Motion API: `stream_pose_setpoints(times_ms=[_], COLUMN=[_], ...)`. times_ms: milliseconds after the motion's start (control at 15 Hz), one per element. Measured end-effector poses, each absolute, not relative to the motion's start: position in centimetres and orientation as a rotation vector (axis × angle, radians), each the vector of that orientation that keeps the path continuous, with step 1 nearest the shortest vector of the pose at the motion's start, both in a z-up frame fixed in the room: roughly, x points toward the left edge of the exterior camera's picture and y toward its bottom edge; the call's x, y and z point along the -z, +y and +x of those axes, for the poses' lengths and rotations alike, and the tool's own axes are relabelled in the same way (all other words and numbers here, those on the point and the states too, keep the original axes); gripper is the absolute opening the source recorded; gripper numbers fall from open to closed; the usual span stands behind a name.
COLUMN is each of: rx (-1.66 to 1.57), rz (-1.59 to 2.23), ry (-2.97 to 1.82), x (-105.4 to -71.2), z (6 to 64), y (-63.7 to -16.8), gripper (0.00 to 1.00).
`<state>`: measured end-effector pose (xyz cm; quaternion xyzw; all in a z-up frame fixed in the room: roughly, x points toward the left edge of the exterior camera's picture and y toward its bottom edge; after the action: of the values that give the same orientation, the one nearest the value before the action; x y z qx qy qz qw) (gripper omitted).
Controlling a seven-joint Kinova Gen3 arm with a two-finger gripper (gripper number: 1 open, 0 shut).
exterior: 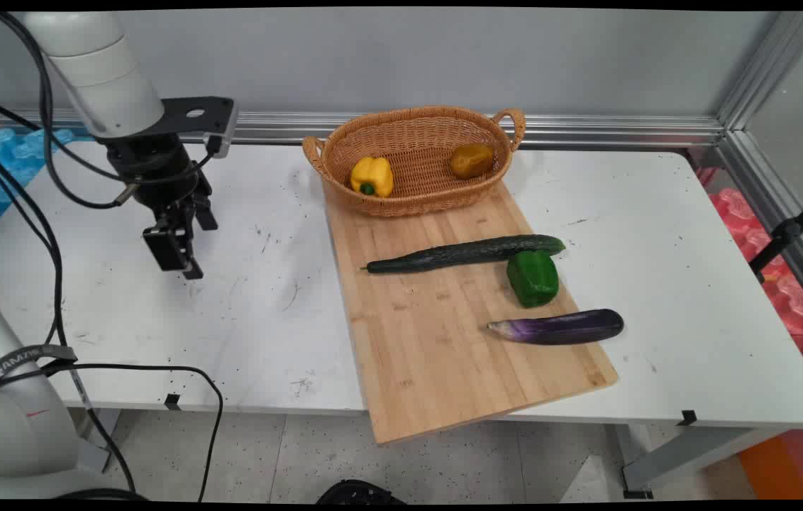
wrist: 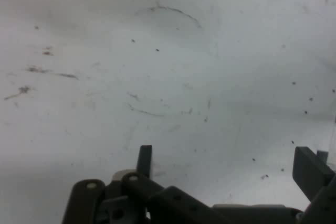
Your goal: Pick up the potato from the vegetable basket
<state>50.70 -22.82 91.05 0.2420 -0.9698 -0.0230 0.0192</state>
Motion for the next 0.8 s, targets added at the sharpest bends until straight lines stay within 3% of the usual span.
stream_pose_setpoints(times_ms=[800], rx=[-0.26], rz=[0.762], ry=[-2.81], x=[-92.2], z=[45.2], y=[-34.3], gripper=[1.0])
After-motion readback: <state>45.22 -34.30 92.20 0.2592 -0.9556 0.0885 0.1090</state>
